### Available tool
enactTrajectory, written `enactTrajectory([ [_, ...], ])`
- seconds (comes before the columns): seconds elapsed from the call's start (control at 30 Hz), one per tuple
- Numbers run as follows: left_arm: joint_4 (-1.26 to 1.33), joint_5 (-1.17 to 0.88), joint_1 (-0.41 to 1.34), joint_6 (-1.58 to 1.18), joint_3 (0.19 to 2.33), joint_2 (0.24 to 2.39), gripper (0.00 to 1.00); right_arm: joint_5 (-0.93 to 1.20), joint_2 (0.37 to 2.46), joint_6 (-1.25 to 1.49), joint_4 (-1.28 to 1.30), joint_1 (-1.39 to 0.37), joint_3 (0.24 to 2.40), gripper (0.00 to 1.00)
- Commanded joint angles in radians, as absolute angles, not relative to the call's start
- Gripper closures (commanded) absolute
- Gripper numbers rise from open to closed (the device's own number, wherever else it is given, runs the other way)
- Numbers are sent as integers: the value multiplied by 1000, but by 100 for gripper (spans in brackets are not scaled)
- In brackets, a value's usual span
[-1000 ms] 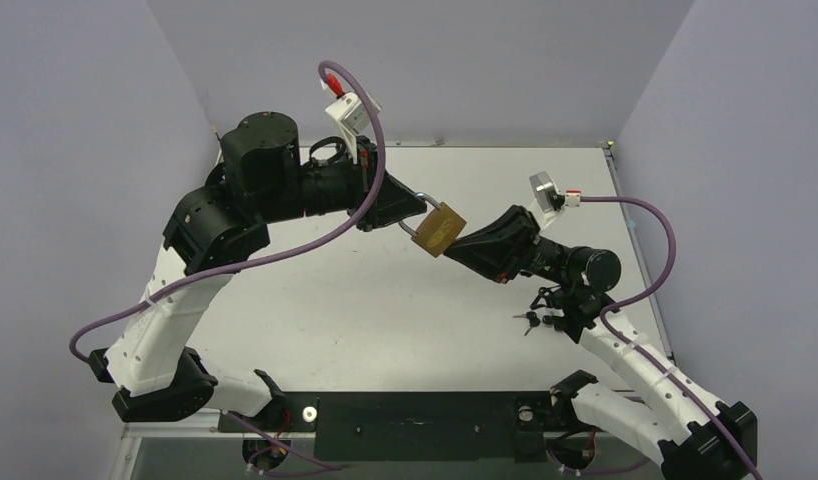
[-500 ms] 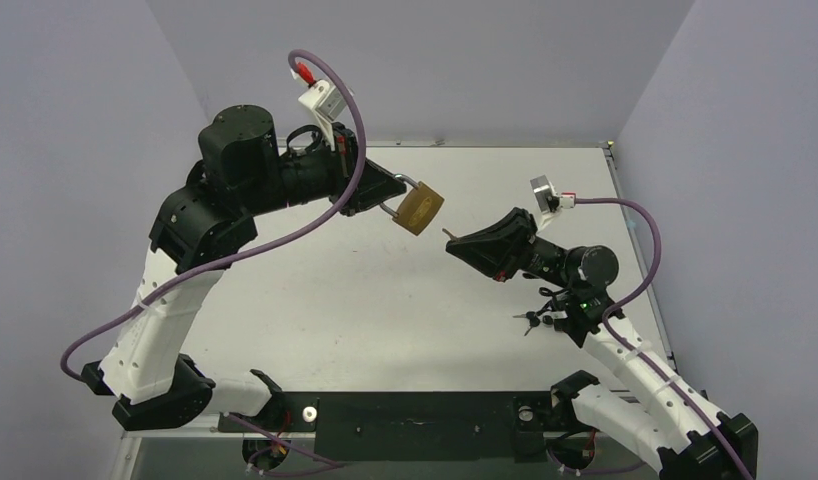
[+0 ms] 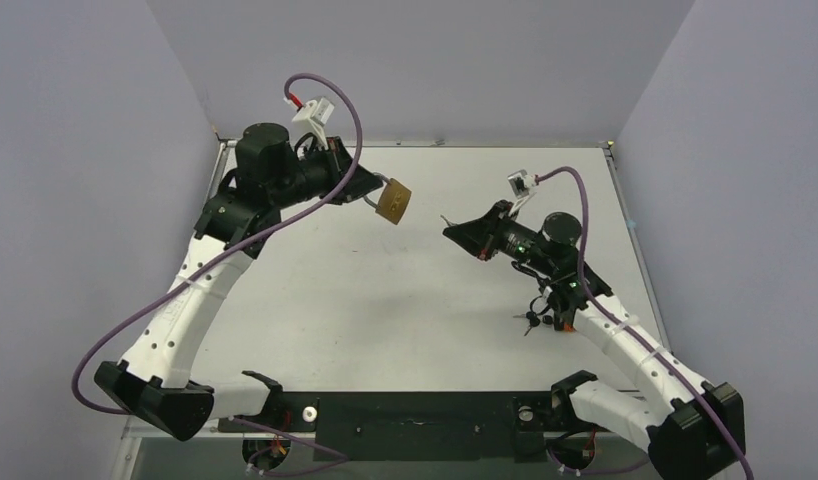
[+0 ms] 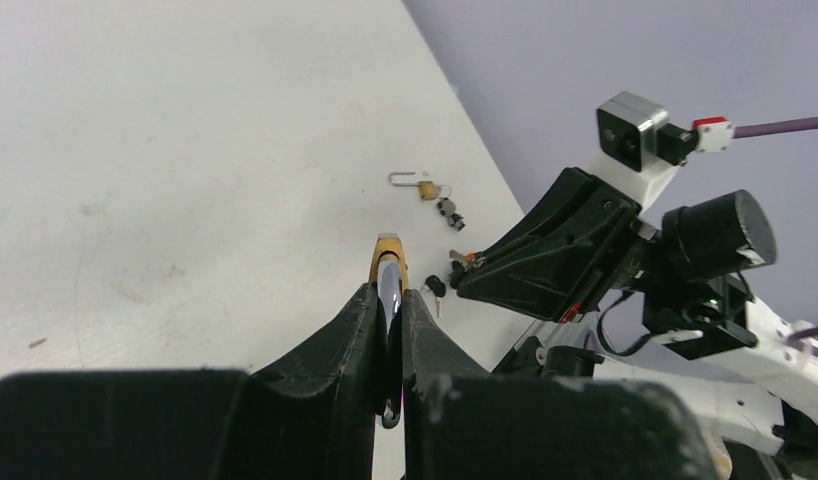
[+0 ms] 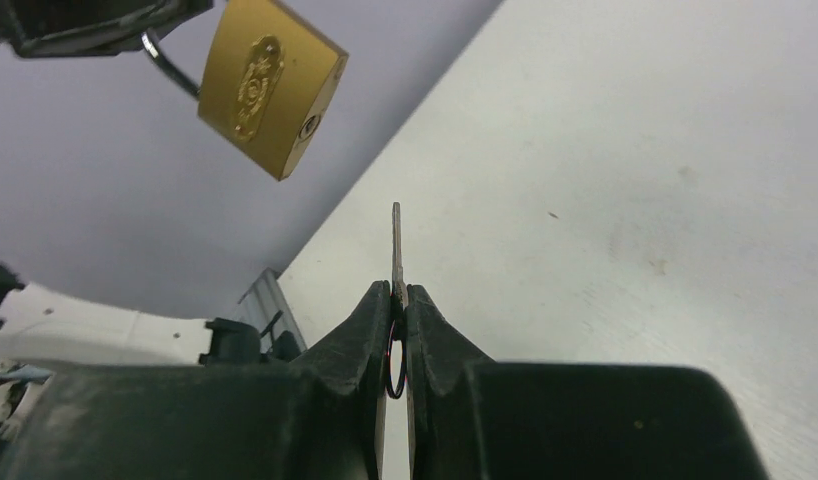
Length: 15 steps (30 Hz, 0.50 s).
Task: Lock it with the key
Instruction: Place the lock at the center of the board, then place the key at the center of the board.
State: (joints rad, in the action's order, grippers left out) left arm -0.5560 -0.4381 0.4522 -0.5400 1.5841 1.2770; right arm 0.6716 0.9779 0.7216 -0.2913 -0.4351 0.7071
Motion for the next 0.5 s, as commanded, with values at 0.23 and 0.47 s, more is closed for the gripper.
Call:
enactTrajectory([
  [0.23, -33, -413, 369, -771, 1219, 1353, 100, 324, 1394, 605, 40, -505, 980, 100],
  [0.47, 158, -415, 348, -834, 1058, 1533, 100, 248, 1644, 615, 82, -538, 1099, 100],
])
